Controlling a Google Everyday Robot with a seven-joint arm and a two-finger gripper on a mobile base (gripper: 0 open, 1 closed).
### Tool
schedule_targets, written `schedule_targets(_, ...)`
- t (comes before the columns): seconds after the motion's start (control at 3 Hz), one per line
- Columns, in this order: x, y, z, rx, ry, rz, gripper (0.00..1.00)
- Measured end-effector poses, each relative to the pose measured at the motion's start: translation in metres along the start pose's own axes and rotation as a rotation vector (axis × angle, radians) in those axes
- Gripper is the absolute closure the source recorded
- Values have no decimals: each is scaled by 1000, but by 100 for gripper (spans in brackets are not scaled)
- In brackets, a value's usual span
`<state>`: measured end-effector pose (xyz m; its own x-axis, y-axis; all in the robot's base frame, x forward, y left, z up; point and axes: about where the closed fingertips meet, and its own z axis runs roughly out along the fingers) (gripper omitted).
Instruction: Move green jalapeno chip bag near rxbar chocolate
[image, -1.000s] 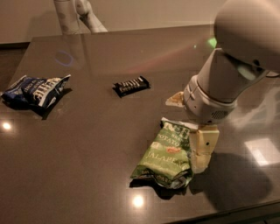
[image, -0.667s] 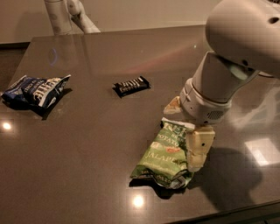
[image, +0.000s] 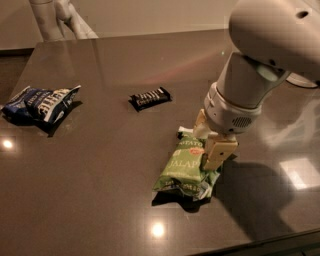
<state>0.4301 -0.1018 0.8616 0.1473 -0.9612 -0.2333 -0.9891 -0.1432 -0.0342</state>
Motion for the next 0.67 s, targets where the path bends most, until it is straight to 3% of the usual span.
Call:
schedule_targets(0.33, 0, -27, -20, 54, 12, 62, 84)
schedule_targets(0.67, 5, -62, -39, 110, 10, 130, 100)
